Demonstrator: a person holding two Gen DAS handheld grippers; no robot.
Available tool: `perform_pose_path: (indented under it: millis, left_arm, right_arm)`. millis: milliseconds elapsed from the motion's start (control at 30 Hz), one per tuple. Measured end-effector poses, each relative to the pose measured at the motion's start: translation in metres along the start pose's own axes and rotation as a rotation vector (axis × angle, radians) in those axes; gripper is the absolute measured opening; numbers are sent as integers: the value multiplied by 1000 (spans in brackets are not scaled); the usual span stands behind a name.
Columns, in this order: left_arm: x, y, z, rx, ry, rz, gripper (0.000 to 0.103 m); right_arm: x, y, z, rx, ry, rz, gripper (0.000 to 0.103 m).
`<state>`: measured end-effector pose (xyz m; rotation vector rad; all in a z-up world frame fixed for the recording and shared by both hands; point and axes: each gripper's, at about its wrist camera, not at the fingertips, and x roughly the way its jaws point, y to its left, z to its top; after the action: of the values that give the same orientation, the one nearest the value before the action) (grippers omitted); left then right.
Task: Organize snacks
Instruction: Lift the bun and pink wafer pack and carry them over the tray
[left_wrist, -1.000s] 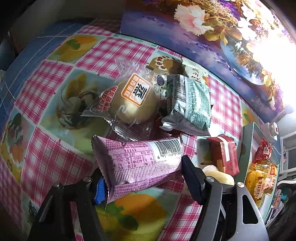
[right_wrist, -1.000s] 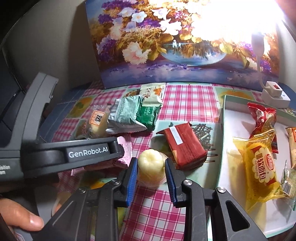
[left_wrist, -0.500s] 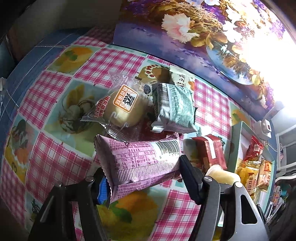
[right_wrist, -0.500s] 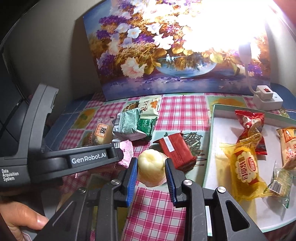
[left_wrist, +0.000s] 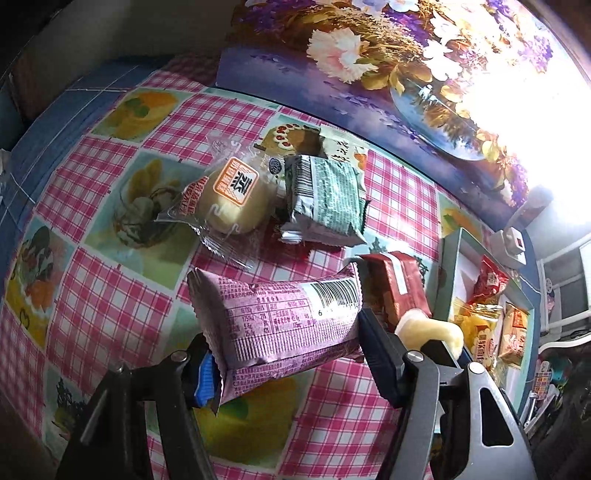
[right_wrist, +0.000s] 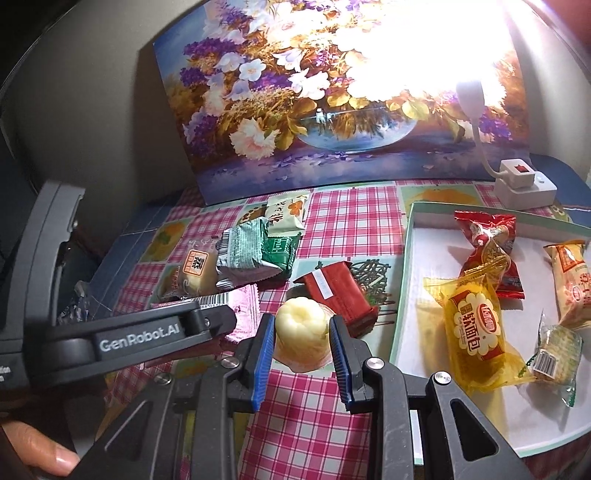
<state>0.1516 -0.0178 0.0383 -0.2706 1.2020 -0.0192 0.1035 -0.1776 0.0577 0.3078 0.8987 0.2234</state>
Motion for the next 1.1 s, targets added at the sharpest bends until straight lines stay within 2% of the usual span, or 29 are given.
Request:
perform_pose_path:
  millis: [300, 467, 700, 900, 1100]
  left_arm:
    - [-18, -2, 0, 3, -44, -27, 68]
    - [-33, -22, -2, 53, -86, -52, 68]
    - [-39, -70, -22, 190, -95, -104, 68]
    - [-36, -112, -43, 302, -67, -141, 68]
    - [-35, -145, -65, 396, -33, -161, 69]
  right_arm:
    - [-11, -8, 2, 29, -28, -3, 32]
    - [-29, -19, 8, 35, -85, -37, 32]
    - [-59, -61, 14, 117, -154, -147, 32]
    - [-85, -109, 10, 218, -186, -265, 32]
    - [-103, -144, 2, 288, -195, -346, 32]
